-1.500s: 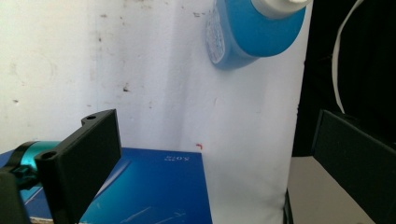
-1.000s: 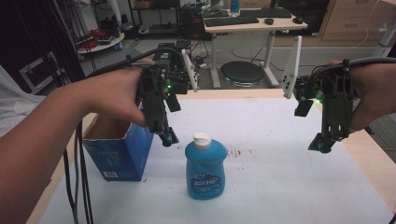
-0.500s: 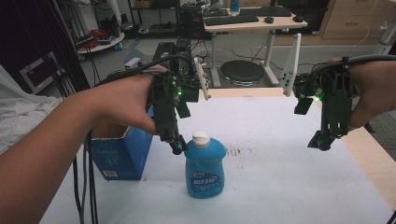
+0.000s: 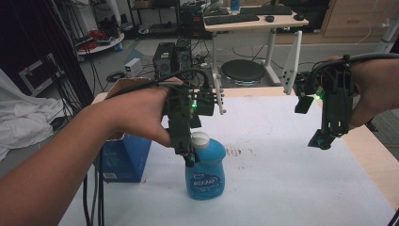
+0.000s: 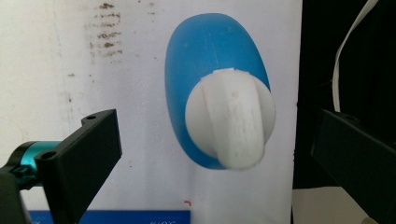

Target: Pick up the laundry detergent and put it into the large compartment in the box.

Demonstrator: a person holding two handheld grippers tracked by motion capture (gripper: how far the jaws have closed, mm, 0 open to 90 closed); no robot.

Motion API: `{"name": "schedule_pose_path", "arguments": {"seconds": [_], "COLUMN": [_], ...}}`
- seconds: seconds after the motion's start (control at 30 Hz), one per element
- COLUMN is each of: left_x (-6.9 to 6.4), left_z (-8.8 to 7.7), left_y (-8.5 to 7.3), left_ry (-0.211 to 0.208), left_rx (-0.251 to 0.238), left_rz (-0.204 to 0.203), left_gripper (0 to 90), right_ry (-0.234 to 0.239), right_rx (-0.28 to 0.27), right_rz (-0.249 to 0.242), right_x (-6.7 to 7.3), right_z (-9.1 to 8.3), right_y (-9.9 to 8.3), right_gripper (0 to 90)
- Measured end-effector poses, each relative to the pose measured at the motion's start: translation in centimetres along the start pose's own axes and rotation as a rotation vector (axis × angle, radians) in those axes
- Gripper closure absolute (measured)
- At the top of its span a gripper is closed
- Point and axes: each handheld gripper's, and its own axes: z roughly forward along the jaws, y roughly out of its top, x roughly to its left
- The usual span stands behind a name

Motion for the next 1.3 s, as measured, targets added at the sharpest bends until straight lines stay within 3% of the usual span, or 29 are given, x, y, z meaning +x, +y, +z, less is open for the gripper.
{"name": "schedule_pose_path", "arguments": {"seconds": [0.53, 1.3], "left_x": [-0.1, 0.0], "left_z": [2.6, 4.0], "left_y": [1.8, 2.8], "left_ry": [0.009, 0.033], "left_rx": [0.11, 0.166], "left_rz": [-0.007, -0.032], "left_gripper": [1.6, 1.7], "right_ry": [0.003, 0.007], "right_rx": [0.005, 0.008], "right_rz": [0.001, -0.003], "right_x": [-0.2, 0.0], "right_z": [0.2, 0.5], "right_y": [-0.2, 0.0], "right_gripper": [0.7, 0.7]}}
